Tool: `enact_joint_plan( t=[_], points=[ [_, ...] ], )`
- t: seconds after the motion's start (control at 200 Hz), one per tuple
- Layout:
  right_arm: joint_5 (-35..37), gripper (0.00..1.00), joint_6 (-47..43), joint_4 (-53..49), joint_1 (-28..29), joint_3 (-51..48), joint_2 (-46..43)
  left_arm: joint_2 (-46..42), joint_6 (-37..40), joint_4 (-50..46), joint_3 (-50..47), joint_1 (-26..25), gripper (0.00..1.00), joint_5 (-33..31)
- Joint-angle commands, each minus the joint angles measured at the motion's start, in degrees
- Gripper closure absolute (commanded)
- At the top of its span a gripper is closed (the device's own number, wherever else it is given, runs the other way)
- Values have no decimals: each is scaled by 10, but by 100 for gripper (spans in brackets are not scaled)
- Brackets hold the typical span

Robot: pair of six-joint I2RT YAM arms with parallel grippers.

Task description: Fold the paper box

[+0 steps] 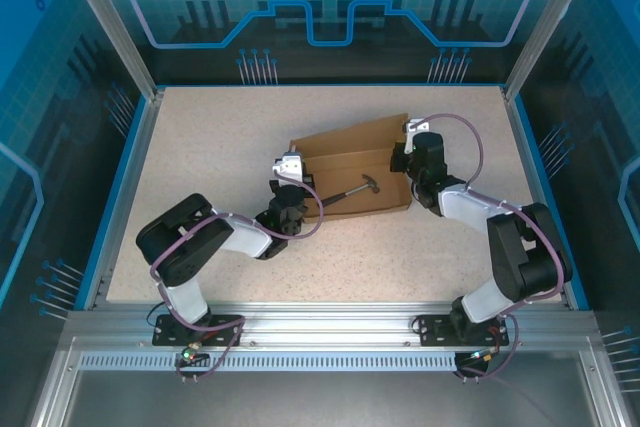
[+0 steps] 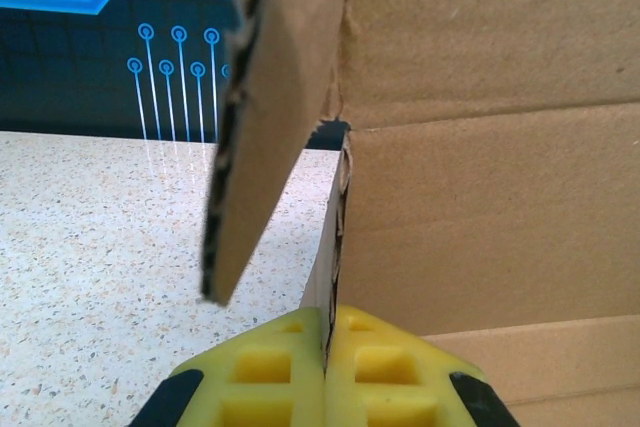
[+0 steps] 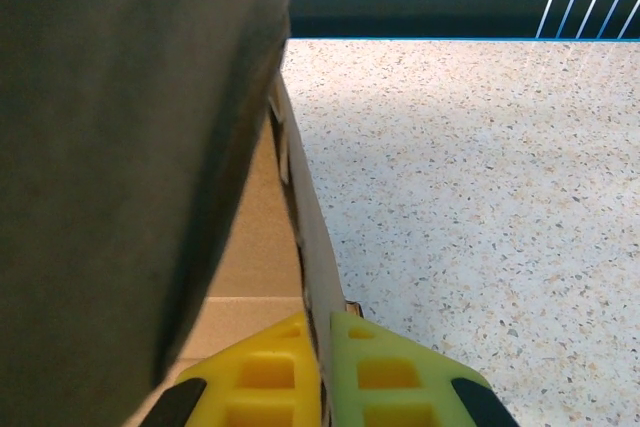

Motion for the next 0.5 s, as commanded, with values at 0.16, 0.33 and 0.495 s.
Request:
enact_joint_plan(
  t=[0.16,0.33,0.495],
  points=[
    [-21,95,14,-40,28,-6,-7,-25,-40,-121,31,-17,100,62],
    [-21,95,17,-42,32,-5,-5,-42,-68,-177,56,-15,100,71],
    [-15,96,17,-40,35,-10,-8,-39,-70,-165,51,-16,100,68]
  ],
)
